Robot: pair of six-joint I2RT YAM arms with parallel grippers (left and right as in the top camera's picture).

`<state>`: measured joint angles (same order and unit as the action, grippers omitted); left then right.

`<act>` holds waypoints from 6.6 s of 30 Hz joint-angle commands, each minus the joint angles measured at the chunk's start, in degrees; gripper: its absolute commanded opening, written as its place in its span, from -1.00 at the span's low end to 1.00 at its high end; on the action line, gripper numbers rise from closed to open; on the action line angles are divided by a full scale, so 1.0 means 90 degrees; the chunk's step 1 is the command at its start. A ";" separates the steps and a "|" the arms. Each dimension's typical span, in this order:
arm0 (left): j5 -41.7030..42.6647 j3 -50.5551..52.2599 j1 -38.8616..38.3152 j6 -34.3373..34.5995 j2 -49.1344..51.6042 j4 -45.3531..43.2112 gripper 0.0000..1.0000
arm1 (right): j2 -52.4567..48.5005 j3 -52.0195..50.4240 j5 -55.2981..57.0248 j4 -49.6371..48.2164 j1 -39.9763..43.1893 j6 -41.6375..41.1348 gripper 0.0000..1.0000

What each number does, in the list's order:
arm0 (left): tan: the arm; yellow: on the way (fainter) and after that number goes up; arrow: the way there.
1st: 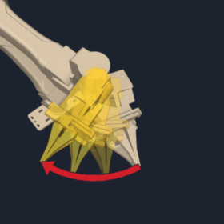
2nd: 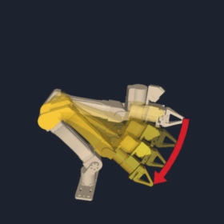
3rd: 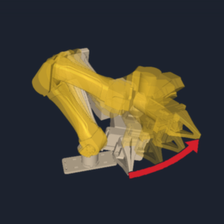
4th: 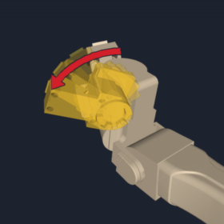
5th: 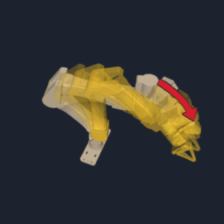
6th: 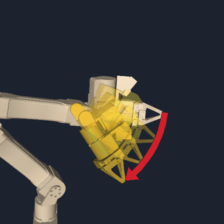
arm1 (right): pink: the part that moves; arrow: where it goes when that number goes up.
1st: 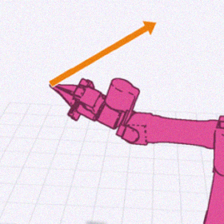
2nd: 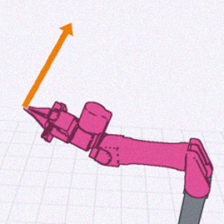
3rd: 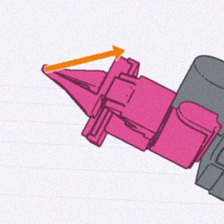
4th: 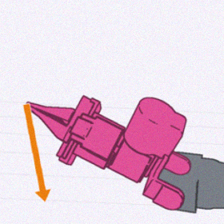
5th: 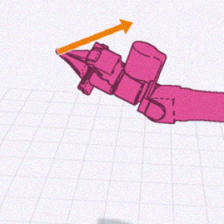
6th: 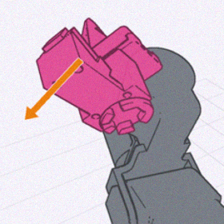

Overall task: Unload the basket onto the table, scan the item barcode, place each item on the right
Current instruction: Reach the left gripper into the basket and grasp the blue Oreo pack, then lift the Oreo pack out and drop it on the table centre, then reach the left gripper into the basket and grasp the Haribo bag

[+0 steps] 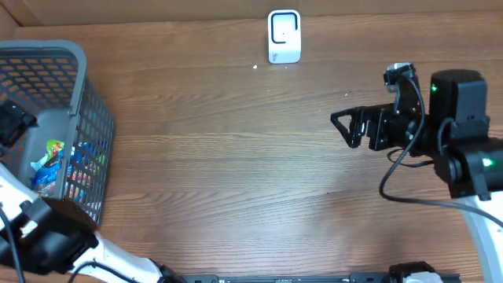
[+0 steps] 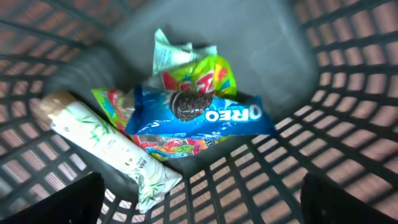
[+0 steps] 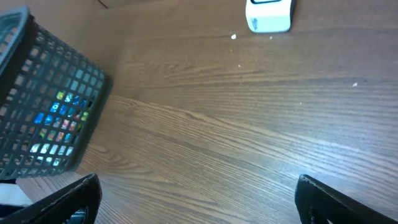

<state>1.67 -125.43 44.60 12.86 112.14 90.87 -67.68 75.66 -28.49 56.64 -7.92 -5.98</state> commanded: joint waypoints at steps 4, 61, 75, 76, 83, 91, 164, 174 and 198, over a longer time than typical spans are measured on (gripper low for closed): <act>-0.0085 0.0117 -0.0102 0.0121 0.0656 0.0206 0.84 | -0.0216 0.0160 -0.0012 0.0010 -0.0024 0.0029 1.00; 0.0619 -0.2225 -0.0590 0.0364 0.0440 0.0585 -0.92 | -0.0240 0.0160 0.0063 0.0177 -0.0024 0.0032 1.00; 0.1467 -0.2965 -0.1469 0.0231 -0.1528 0.0658 -0.92 | -0.0328 0.0160 0.0061 0.0107 -0.0024 0.0032 1.00; 0.1474 -0.2956 -0.1705 0.0233 -0.1581 0.0658 -0.92 | -0.0350 0.0160 0.0061 0.0107 -0.0024 0.0032 1.00; 0.1457 -0.2494 -0.3735 0.0304 -0.1455 0.0658 -0.92 | -0.0449 0.0160 0.0063 0.0131 -0.0024 0.0032 1.00; 0.0138 -0.0374 -0.5858 0.1297 -0.0792 -0.0044 -0.91 | -0.0459 0.0160 0.0510 0.0126 -0.0024 0.0058 1.00; -0.0658 0.5877 -0.0129 -0.0355 -0.1693 -0.5095 1.00 | -0.0459 0.0160 0.0712 0.0389 -0.0024 0.0194 1.00; -0.0872 0.5967 -0.0126 -0.0413 -0.0741 -0.4908 0.70 | -0.0459 0.0160 0.0712 0.0393 -0.0024 0.0194 1.00; -0.0068 0.1972 -0.0126 -0.0469 -0.0979 -0.1906 -0.92 | -0.0459 0.0160 0.0709 0.0338 -0.0024 0.0168 1.00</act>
<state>-2.28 -99.46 43.48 10.28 107.48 71.70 -71.85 75.66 -22.22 60.07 -7.92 -4.49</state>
